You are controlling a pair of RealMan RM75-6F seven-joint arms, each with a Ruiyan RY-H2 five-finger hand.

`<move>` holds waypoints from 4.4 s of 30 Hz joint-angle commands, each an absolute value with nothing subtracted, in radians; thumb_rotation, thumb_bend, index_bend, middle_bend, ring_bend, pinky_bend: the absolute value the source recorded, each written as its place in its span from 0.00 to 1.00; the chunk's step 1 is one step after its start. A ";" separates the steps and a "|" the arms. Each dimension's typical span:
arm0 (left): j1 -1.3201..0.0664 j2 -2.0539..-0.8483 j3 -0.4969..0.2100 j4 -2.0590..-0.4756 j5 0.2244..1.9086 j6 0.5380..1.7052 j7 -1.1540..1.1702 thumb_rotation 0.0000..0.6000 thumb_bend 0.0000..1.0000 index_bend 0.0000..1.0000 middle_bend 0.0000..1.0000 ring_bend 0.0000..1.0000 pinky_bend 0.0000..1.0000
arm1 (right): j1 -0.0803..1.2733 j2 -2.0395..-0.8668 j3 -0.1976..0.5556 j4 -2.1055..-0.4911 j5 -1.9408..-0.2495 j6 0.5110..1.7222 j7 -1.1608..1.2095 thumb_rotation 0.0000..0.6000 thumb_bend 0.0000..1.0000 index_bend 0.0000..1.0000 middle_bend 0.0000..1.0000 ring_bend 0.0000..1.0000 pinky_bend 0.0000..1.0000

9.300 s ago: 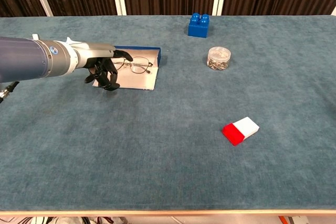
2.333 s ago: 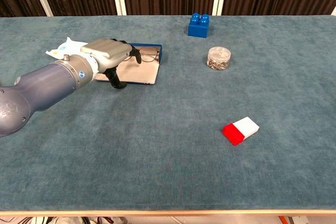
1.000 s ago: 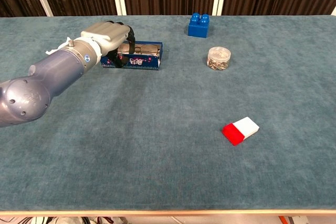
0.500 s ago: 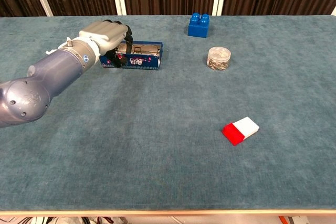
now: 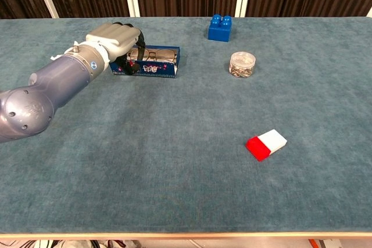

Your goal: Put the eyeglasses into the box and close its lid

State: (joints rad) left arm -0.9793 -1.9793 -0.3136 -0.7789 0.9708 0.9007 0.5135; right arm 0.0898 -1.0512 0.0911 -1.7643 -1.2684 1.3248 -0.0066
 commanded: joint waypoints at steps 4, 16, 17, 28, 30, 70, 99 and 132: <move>-0.955 -1.944 -0.331 -0.846 0.944 0.892 0.500 1.00 0.47 0.59 0.15 0.01 0.01 | 0.090 -1.050 0.091 -1.767 -1.267 1.323 -0.003 1.00 0.00 0.00 0.00 0.00 0.17; -0.844 -1.760 -0.279 -1.157 0.950 0.981 0.562 1.00 0.47 0.60 0.15 0.01 0.01 | 0.088 -1.048 0.092 -1.772 -1.264 1.326 -0.001 1.00 0.00 0.00 0.00 0.00 0.17; -0.837 -1.748 -0.275 -1.179 0.950 0.986 0.567 1.00 0.47 0.60 0.15 0.01 0.01 | 0.088 -1.048 0.093 -1.773 -1.264 1.326 -0.001 1.00 0.00 0.00 0.00 0.00 0.17; -0.823 -1.662 -0.267 -1.320 0.909 1.001 0.630 1.00 0.47 0.60 0.15 0.01 0.01 | 0.088 -1.045 0.093 -1.777 -1.255 1.321 -0.001 1.00 0.00 0.00 0.00 0.00 0.17; -0.833 -1.663 -0.272 -1.313 0.904 0.995 0.634 1.00 0.47 0.60 0.15 0.01 0.01 | 0.088 -1.045 0.094 -1.778 -1.254 1.321 -0.001 1.00 0.00 0.00 0.00 0.00 0.17; -1.025 -1.902 -0.325 -0.862 0.832 0.880 0.658 1.00 0.47 0.57 0.15 0.01 0.01 | 0.090 -1.045 0.095 -1.780 -1.244 1.315 0.002 1.00 0.00 0.00 0.00 0.00 0.17; -0.936 -1.701 -0.320 -1.177 0.883 0.992 0.659 1.00 0.37 0.02 0.09 0.00 0.00 | 0.092 -1.042 0.098 -1.778 -1.241 1.314 0.007 1.00 0.00 0.00 0.00 0.00 0.17; -0.391 -1.045 -0.026 -2.026 1.227 1.384 0.445 1.00 0.36 0.05 0.06 0.00 0.00 | 0.073 -1.095 0.102 -1.703 -1.380 1.439 0.037 1.00 0.00 0.00 0.00 0.00 0.17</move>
State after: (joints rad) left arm -0.3990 -1.0481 -0.0332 -2.0276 1.2206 1.3773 0.4517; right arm 0.0739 -1.0940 0.1016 -1.7042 -1.3785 1.4377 0.0354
